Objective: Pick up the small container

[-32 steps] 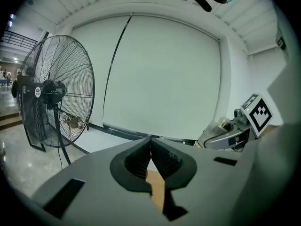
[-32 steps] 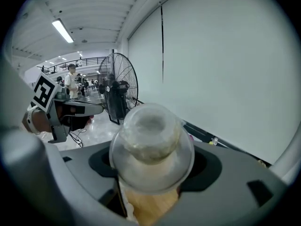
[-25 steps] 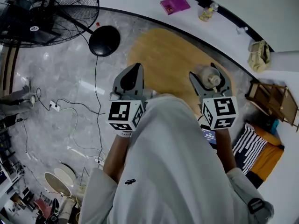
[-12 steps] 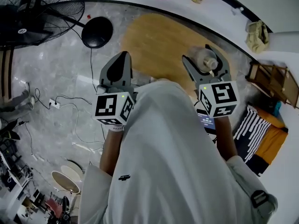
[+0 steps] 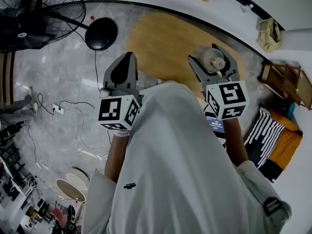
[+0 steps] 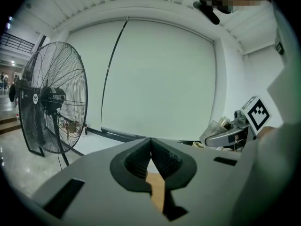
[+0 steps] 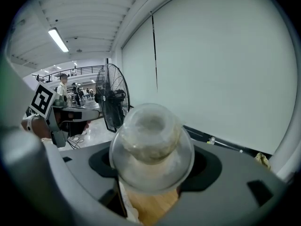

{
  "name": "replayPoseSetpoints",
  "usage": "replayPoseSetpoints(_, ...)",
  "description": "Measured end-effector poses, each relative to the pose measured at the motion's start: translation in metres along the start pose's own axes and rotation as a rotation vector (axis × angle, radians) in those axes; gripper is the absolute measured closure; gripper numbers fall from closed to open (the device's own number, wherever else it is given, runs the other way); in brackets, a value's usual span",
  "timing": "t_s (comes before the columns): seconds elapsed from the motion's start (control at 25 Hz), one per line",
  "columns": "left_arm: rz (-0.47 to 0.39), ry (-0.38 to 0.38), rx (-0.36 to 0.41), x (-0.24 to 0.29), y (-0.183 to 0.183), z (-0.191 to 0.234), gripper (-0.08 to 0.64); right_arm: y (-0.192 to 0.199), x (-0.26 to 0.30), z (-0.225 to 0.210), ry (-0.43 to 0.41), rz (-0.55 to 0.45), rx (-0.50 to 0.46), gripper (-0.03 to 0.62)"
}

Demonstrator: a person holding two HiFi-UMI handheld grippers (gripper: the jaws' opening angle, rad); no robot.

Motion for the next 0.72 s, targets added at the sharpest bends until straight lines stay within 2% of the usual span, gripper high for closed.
replayPoseSetpoints(0.72, 0.015, 0.009, -0.007, -0.0021, 0.0015, 0.0047, 0.540, -0.0053, 0.0051, 0.0083, -0.012, -0.006, 0.001, 0.253)
Point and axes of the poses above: the fingertips, and each gripper's own axes: x forward along the fingers, z to its left, y out of its underside, the point moved 9 cm from there along -x, backward along the fingers, and after that the axes turned 2 degrees about -x, right-handed, at the moved point
